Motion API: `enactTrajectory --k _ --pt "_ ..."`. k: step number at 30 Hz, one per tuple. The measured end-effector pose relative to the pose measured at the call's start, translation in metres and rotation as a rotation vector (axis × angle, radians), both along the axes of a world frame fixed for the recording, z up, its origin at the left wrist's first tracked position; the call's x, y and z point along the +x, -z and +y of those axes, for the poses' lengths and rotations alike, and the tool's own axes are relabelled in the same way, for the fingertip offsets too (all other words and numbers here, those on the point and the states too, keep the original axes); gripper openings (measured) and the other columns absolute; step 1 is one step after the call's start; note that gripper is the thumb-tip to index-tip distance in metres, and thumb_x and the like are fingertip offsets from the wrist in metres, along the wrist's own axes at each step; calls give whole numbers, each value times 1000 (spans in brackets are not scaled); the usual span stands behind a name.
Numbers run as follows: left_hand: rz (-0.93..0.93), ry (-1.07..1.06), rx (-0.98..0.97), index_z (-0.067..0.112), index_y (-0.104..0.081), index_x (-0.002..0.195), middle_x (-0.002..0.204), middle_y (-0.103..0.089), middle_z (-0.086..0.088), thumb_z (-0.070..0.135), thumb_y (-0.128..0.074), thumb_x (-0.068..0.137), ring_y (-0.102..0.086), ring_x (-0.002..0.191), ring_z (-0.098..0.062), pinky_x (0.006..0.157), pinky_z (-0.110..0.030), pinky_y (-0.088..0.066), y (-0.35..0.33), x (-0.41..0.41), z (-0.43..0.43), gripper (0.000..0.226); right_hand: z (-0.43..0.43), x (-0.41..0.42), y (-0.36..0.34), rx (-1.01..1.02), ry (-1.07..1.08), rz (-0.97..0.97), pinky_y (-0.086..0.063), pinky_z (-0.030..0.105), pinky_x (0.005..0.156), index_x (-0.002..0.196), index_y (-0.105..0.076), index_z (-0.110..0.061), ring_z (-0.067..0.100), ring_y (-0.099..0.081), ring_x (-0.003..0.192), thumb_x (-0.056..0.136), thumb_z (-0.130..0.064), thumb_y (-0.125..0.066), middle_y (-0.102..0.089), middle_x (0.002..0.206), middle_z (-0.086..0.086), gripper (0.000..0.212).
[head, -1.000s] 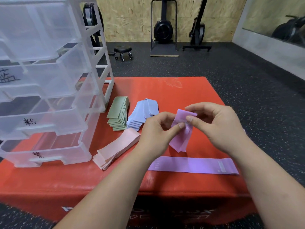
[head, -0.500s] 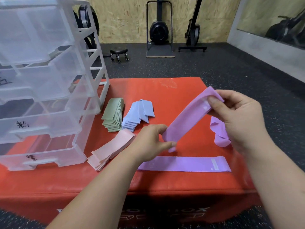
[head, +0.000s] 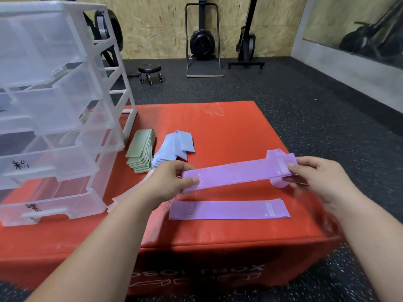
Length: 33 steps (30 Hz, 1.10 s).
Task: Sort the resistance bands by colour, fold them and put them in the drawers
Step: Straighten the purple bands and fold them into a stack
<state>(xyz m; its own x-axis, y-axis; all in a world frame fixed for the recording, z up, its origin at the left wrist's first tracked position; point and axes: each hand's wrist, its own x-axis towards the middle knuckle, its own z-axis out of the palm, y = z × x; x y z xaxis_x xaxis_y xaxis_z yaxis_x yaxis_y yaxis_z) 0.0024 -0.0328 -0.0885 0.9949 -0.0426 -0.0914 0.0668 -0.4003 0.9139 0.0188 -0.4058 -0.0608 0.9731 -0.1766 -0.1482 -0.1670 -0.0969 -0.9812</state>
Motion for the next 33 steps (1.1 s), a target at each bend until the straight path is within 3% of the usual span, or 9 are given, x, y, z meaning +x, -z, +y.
enactTrajectory --k 3,7,10,14,17,20,22,27,33 --pt "30 -44 -59 18 -80 104 100 -80 -17 13 -81 92 -74 86 -24 92 -57 -62 -1 -4 -1 13 -2 -4 3 4 12 81 -62 26 59 121 -69 -6 28 -80 84 97 -13 -72 -78 108 17 25" --pt "48 -121 -102 16 -77 110 101 -79 -19 9 -80 93 -77 93 -33 88 -50 -65 -4 -14 1 19 -5 -12 7 -98 10 133 -60 36 74 109 -76 -11 21 -71 83 94 -17 -76 -76 97 9 16" --pt "17 -171 -44 16 -76 107 84 -75 -12 7 -85 88 -75 79 -26 79 -44 -67 -3 -23 5 23 -7 -18 11 -190 -25 152 -57 37 73 100 -77 -13 19 -61 81 90 -16 -80 -70 91 8 10" --pt "8 -189 122 22 -75 99 67 -67 6 9 -88 80 -68 63 -18 75 -49 -66 5 -29 11 26 -6 -26 17 -300 -106 126 -51 31 66 96 -76 -21 19 -59 74 87 -12 -83 -70 83 5 13" --pt "-29 -187 230 27 -74 96 82 -72 0 12 -89 75 -68 66 -18 74 -46 -65 10 -36 11 29 -7 -28 24 -427 -141 83 -48 32 68 99 -77 -23 17 -60 69 85 -15 -85 -75 78 4 18" --pt "-87 -189 372 28 -73 97 90 -74 -1 14 -89 76 -64 70 -11 64 -26 -52 14 -42 10 30 -8 -29 30 -542 -170 55 -50 35 69 98 -75 -25 19 -61 60 82 -19 -86 -75 70 -2 20" --pt "-103 -185 429 27 -72 99 89 -73 4 13 -88 78 -62 72 -7 61 -23 -46 13 -46 7 29 -7 -31 32 -611 -182 39 -54 38 74 96 -75 -27 19 -66 64 81 -20 -86 -75 68 -6 20" --pt "-168 -126 559 28 -69 103 81 -70 9 15 -78 85 -63 71 -8 61 -26 -46 19 -54 3 23 -3 -35 40 -828 -238 16 -52 31 78 97 -73 -29 8 -69 72 80 -26 -83 -73 66 -15 21" --pt "-262 -54 753 27 -70 116 99 -61 7 23 -78 81 -62 92 -19 76 -35 -52 19 -56 3 36 0 -37 36 -1043 -288 -67 -56 37 81 102 -71 -33 10 -68 78 78 -37 -83 -70 67 -16 27"
